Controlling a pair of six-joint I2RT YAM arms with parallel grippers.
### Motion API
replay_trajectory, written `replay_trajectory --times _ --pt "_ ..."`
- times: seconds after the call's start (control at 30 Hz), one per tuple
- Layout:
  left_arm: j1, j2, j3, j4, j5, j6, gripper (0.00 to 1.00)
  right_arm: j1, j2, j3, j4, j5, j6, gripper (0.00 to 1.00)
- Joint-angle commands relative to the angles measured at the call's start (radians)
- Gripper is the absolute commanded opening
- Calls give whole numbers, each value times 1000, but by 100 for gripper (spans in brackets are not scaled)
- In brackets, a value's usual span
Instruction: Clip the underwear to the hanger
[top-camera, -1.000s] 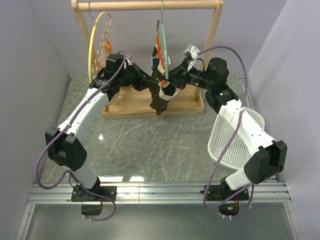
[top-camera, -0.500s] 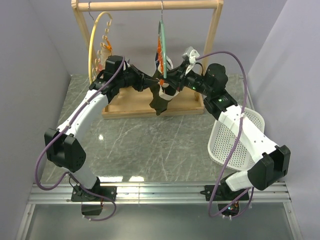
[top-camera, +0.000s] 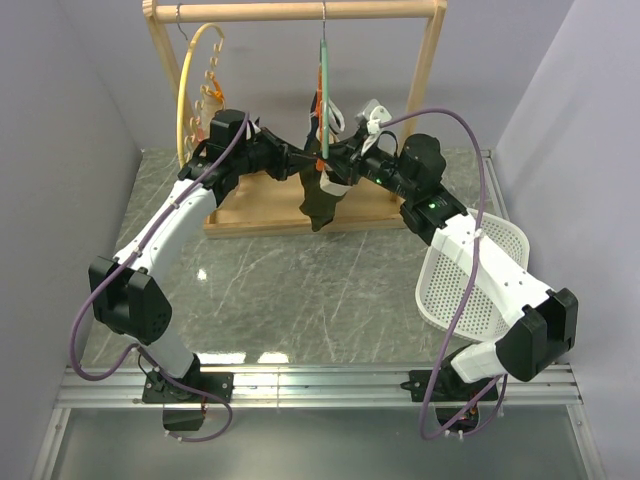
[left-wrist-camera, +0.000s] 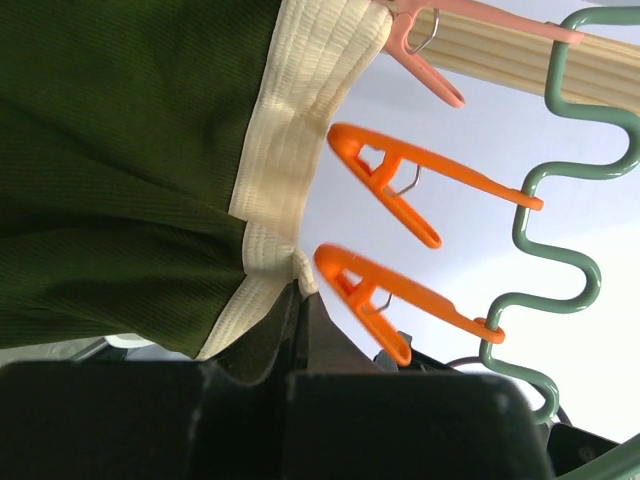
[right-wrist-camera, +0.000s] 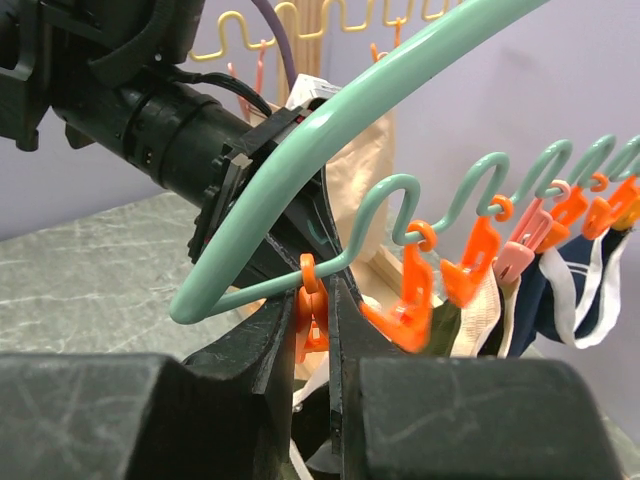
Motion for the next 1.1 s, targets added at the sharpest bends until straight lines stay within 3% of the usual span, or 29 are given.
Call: replay_trajectory --times 0.0,1.07 --pt "2 -35 26 31 -5 -121 0 10 -21 -1 41 43 -24 0" --pt "50 -29 81 115 33 -193 0 24 -18 -27 11 83 -44 0"
